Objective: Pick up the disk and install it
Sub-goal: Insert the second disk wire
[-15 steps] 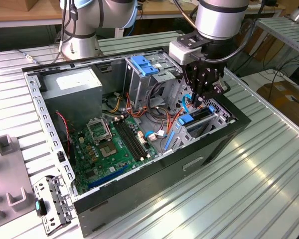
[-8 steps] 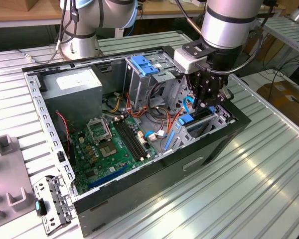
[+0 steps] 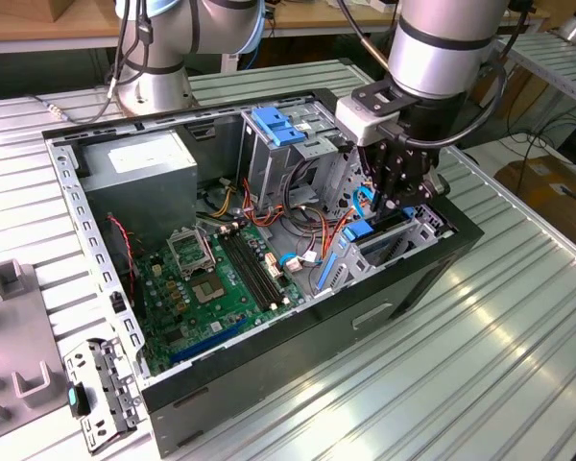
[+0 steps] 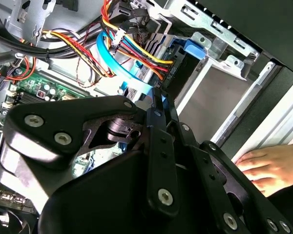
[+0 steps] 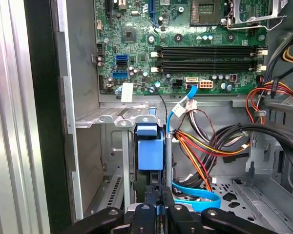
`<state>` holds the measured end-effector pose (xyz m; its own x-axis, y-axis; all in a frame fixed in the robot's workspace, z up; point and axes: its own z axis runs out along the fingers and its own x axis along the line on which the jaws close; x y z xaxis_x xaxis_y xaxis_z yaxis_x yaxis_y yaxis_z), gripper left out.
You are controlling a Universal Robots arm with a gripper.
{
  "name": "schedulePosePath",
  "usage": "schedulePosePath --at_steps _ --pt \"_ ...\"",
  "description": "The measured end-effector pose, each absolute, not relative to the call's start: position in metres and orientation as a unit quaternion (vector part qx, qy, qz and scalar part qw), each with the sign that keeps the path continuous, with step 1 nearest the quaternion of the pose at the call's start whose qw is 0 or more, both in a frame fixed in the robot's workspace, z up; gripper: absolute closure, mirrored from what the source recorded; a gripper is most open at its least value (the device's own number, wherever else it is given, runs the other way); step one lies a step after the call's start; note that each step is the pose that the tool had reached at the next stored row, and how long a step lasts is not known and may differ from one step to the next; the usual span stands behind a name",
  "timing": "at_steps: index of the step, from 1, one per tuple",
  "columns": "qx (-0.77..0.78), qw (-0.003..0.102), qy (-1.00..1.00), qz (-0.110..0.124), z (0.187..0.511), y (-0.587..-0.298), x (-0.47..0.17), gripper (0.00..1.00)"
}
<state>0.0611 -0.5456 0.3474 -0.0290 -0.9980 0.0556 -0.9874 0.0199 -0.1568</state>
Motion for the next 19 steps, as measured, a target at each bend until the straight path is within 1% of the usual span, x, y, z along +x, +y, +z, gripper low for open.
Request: schedulePosePath --at_steps 8,19 --pt "-0.696 0.036 0.713 -0.074 0.3428 -0.5457 0.0612 0.84" --pt "-0.695 0.045 0.714 -0.066 0.3476 -0.5482 0.0613 0.84"
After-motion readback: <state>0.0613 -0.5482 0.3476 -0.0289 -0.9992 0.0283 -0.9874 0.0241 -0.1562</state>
